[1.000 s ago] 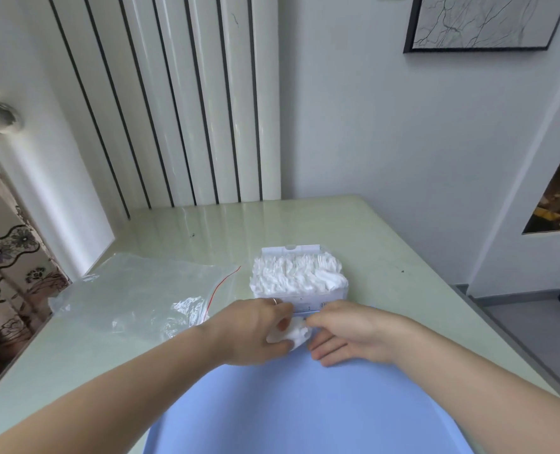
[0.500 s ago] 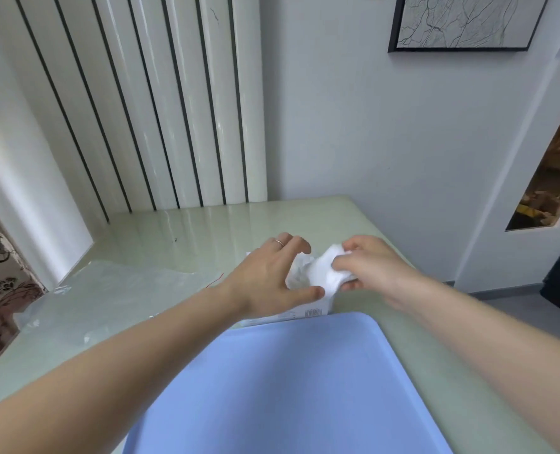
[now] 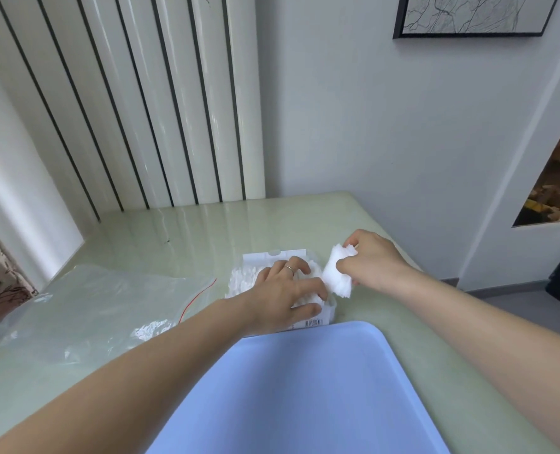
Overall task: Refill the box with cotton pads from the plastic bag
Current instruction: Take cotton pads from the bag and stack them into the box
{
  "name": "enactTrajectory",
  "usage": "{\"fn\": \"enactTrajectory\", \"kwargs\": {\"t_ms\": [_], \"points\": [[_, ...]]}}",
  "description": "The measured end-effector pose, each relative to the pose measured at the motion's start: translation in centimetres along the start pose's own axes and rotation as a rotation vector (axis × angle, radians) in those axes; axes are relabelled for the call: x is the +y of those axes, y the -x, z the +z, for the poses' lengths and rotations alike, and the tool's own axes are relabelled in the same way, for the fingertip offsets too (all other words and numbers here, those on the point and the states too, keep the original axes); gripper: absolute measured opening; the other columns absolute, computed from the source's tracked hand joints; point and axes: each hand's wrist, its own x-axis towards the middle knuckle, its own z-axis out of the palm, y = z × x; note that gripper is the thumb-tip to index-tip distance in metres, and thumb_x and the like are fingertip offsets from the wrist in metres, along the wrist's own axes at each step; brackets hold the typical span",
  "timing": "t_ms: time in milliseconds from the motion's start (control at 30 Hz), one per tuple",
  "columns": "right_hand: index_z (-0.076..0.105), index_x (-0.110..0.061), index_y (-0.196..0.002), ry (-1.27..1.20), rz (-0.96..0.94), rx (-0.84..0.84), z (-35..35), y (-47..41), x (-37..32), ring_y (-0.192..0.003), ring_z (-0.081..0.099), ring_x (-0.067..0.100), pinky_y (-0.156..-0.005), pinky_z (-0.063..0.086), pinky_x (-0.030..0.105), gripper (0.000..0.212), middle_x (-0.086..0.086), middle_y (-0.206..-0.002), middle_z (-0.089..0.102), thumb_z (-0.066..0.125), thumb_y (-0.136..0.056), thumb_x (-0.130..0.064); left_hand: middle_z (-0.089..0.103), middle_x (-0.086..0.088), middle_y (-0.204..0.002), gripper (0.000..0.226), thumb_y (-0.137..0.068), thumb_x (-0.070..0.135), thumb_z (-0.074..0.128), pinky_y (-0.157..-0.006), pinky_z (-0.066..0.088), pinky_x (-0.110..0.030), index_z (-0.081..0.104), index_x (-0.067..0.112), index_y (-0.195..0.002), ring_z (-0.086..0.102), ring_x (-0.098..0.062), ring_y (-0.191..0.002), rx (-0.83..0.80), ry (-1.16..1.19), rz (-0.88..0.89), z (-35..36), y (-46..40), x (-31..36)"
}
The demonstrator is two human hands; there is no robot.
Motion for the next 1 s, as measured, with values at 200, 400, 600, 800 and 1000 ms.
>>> {"fn": "enactTrajectory", "kwargs": {"t_ms": [200, 400, 600, 800, 1000], "points": [[0.055, -0.016, -0.115, 0.036, -0.046, -0.057, 1.3, 0.4, -0.9, -0.093, 0.062, 0.022, -0.067, 0.048, 0.028, 0.038, -0.002, -0.108, 0.054, 0.067, -0.079, -0.015, 0.029, 0.009, -0.132, 0.019, -0.099, 0.045, 0.051, -0.107, 0.016, -0.030, 0.057, 0.046, -0.117, 0.025, -0.007, -0.112, 0.075, 0.100, 0.032, 0.6, 1.0, -0.8], [0.054, -0.007, -0.113, 0.253, -0.145, -0.032, 2.3, 0.9, -1.0, -0.088, 0.061, 0.031, -0.059, 0.042, 0.031, 0.034, 0.009, -0.100, 0.059, 0.057, -0.080, -0.004, 0.034, 0.009, -0.131, 0.021, -0.098, 0.042, 0.054, -0.105, 0.012, -0.025, 0.064, 0.045, -0.116, 0.028, -0.006, -0.115, 0.115, 0.129, 0.019, 0.9, 0.9, -0.7], [0.053, -0.009, -0.113, 0.493, -0.276, -0.073, 3.0, 2.0, -2.6, -0.077, 0.052, 0.028, -0.050, 0.034, 0.030, 0.031, 0.006, -0.087, 0.053, 0.057, -0.083, -0.005, 0.038, 0.004, -0.132, 0.023, -0.096, 0.040, 0.059, -0.106, 0.014, -0.025, 0.066, 0.031, -0.116, 0.029, -0.008, -0.115, 0.162, 0.123, 0.014, 1.3, 0.7, -0.9], [0.062, -0.012, -0.113, 0.559, -0.191, -0.244, 2.8, 1.1, -3.2, -0.084, 0.056, 0.026, -0.061, 0.042, 0.026, 0.029, 0.006, -0.102, 0.059, 0.061, -0.084, -0.009, 0.041, 0.010, -0.125, 0.021, -0.092, 0.041, 0.064, -0.105, 0.018, -0.029, 0.069, 0.032, -0.111, 0.028, -0.004, -0.109, 0.227, 0.156, 0.030, 1.7, 0.7, -1.1], [0.056, -0.027, -0.098, 0.432, -0.132, -0.386, 1.7, -1.5, -3.4, -0.048, 0.061, 0.015, -0.049, 0.044, 0.020, 0.017, -0.001, -0.089, 0.059, 0.053, -0.088, -0.014, 0.041, 0.015, -0.117, 0.022, -0.092, 0.041, 0.062, -0.105, 0.022, -0.029, 0.069, 0.030, -0.110, 0.030, -0.006, -0.109, 0.250, 0.149, 0.058, 1.9, 0.8, -1.4]]}}
